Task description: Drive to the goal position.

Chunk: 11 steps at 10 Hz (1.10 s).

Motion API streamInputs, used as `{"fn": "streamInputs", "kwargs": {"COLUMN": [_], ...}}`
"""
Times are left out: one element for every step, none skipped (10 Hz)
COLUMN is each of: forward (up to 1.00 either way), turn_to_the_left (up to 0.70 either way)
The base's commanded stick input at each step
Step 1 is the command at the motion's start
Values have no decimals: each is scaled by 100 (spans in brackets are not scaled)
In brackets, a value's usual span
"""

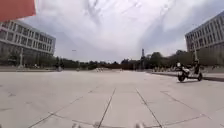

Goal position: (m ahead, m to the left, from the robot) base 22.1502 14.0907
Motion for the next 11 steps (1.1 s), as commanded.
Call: {"fn": "streamInputs", "kwargs": {"forward": [70, 70, 70, 70, 70, 70, 70, 70, 70, 70, 70], "turn_to_the_left": [0, 0, 0, 0, 0, 0, 0, 0, 0, 0, 0]}}
